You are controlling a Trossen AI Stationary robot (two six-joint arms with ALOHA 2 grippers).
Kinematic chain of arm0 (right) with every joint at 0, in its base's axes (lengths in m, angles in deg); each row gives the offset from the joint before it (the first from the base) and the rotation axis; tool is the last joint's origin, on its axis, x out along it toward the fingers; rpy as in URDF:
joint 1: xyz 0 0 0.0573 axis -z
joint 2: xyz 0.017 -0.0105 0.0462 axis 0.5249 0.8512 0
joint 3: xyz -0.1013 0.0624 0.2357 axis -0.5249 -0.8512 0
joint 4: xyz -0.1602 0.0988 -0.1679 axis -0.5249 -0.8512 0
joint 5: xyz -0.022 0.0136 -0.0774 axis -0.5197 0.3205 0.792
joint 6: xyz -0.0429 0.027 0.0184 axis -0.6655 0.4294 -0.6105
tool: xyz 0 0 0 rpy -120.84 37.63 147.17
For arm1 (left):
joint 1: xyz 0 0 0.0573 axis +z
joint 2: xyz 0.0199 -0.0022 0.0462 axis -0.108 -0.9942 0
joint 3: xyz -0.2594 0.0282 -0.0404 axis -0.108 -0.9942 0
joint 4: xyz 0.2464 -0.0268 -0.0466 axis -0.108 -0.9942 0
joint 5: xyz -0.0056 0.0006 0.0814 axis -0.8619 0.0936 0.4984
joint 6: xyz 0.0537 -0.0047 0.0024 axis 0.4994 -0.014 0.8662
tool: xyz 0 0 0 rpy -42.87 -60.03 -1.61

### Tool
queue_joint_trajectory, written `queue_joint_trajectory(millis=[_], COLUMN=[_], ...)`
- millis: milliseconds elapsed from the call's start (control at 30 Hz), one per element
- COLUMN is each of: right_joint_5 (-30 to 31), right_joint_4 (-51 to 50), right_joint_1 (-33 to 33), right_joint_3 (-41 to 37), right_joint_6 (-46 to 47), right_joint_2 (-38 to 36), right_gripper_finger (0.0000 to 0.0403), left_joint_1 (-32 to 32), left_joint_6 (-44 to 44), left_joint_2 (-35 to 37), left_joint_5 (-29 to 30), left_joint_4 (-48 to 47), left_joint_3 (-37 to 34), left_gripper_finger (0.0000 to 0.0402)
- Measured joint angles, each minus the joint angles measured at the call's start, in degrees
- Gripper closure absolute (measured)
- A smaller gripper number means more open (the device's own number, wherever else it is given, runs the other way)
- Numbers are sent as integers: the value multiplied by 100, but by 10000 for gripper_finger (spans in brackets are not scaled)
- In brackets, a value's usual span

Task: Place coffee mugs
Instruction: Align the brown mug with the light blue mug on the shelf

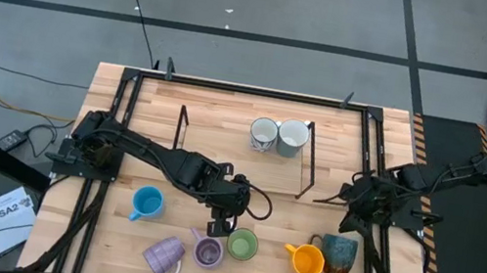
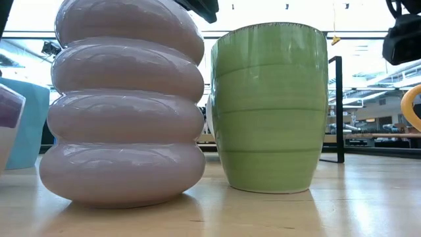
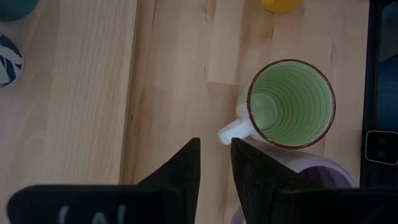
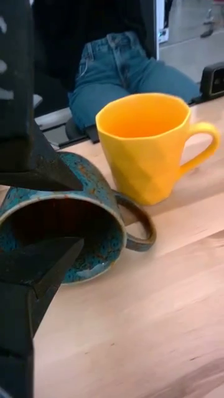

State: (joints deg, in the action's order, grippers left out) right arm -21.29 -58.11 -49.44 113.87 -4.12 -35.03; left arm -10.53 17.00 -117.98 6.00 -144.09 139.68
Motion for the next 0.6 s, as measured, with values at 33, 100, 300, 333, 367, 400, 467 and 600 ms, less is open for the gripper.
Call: queue_joint_trajectory(millis=[33,100,300,333,367,400,467,600], right_joint_5=[-7,-22,-150,-150,-149,-150,-171,-610], right_joint_4=[-2,-22,-55,-54,-56,-40,41,729], right_joint_1=[6,6,4,4,4,4,2,0], right_joint_3=[0,0,-2,-2,-4,-17,-114,-532], right_joint_6=[-1,-4,-2,-4,-4,-4,5,23], right_joint_2=[-28,-35,-11,-11,-11,-11,-11,-7], right_gripper_finger=[267,267,267,267,267,267,267,267], left_joint_1=[0,0,0,0,0,0,0,0], left_joint_6=[0,0,-92,-107,-109,-112,-120,-135], left_joint_2=[0,0,0,0,0,0,0,0], left_joint_5=[0,0,0,0,0,0,0,0], left_joint_4=[0,2,-1,0,0,0,0,0], left_joint_3=[0,0,0,0,0,0,0,0], left_gripper_finger=[306,306,306,306,306,306,306,306])
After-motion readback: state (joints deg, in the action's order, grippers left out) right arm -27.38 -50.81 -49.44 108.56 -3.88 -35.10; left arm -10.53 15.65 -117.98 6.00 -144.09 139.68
